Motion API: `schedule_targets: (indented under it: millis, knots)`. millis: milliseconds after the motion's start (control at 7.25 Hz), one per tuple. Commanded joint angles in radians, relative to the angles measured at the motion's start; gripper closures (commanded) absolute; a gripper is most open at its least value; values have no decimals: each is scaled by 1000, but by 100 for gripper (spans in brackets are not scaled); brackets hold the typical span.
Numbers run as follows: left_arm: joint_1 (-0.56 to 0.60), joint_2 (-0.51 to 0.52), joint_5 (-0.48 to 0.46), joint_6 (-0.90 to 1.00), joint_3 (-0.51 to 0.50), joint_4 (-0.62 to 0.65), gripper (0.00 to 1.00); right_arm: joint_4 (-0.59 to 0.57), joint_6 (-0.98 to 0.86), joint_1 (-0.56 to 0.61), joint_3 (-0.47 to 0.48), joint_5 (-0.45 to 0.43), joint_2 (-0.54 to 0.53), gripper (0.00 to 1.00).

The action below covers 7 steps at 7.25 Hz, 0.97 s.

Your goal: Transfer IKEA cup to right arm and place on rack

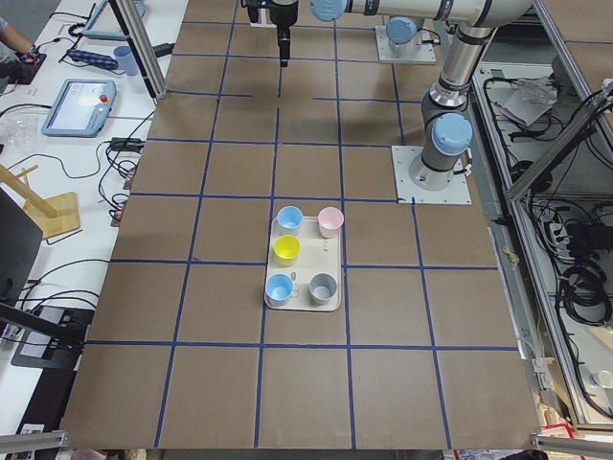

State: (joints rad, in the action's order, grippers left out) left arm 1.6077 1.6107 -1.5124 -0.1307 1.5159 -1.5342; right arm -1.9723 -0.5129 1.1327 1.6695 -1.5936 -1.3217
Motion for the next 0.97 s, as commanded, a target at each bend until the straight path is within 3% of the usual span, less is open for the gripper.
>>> schedule_targets:
  millis: [0, 276, 414, 690, 828]
  knots:
    - [0, 0, 3, 3, 4, 8, 0, -13, -16, -8, 1, 0, 16, 70]
    - [-8, -5, -2, 3, 6, 28, 0, -11, -18, -13, 6, 0, 30, 69]
    - [-8, -3, -2, 3, 6, 28, 0, -11, -16, -17, 6, 1, 33, 60]
    - [-12, -3, 0, 3, 6, 28, 0, -10, -15, -21, 6, 21, 33, 5]
    - [-14, -3, 0, 3, 4, 28, 0, -10, -12, -21, 6, 21, 33, 0]
